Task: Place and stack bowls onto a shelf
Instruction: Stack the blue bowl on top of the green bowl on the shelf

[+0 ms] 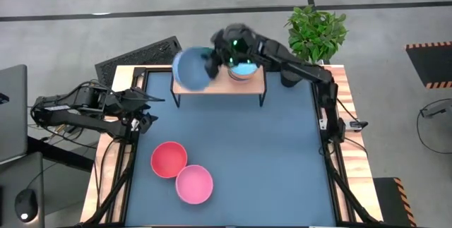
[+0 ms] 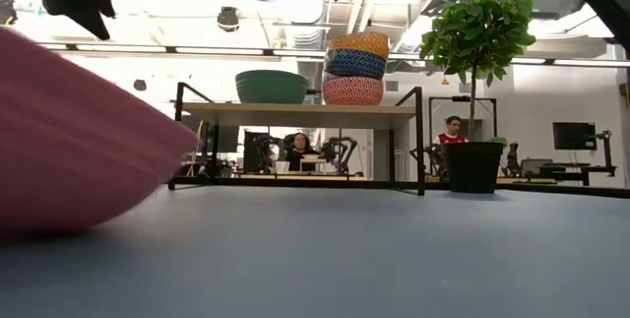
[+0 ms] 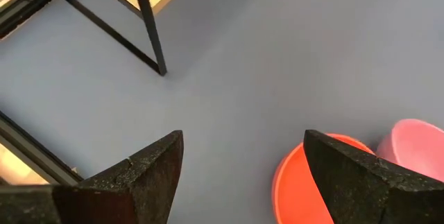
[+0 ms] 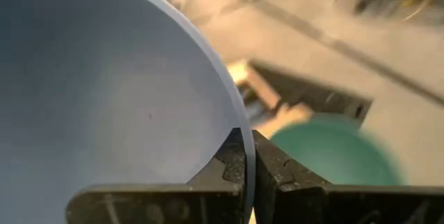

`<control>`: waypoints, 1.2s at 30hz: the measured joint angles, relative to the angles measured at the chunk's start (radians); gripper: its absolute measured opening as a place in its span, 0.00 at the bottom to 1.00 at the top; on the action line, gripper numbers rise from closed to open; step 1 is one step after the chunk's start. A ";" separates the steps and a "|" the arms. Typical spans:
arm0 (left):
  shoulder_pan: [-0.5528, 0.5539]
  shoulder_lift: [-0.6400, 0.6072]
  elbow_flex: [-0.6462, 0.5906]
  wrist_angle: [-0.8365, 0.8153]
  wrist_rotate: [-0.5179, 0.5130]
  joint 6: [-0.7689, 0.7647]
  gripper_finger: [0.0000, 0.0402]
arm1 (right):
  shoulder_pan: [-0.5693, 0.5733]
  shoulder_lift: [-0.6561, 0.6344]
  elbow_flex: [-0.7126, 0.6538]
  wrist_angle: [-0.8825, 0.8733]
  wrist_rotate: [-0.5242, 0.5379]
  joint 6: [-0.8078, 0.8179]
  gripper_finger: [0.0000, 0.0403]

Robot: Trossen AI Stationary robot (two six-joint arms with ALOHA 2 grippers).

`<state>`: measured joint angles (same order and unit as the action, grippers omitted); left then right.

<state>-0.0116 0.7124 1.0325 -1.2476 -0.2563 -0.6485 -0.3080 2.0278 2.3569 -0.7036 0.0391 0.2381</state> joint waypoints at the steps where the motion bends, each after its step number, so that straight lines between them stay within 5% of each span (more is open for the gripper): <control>1: 0.000 0.000 0.000 0.000 -0.004 -0.009 0.71 | -0.019 0.003 0.000 0.044 0.014 0.013 0.06; 8: 0.000 0.000 0.000 0.000 -0.020 -0.047 0.71 | -0.167 0.039 0.000 0.072 0.012 0.157 0.06; 15: 0.000 0.001 0.000 0.005 -0.043 -0.077 0.71 | -0.256 0.091 -0.002 0.046 -0.133 0.206 0.06; 36: 0.000 0.001 0.000 0.005 -0.046 -0.120 0.71 | -0.290 0.171 -0.002 -0.115 -0.229 0.150 0.09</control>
<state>-0.0120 0.7132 1.0325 -1.2430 -0.3027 -0.7689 -0.5982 2.1986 2.3550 -0.8190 -0.1902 0.3881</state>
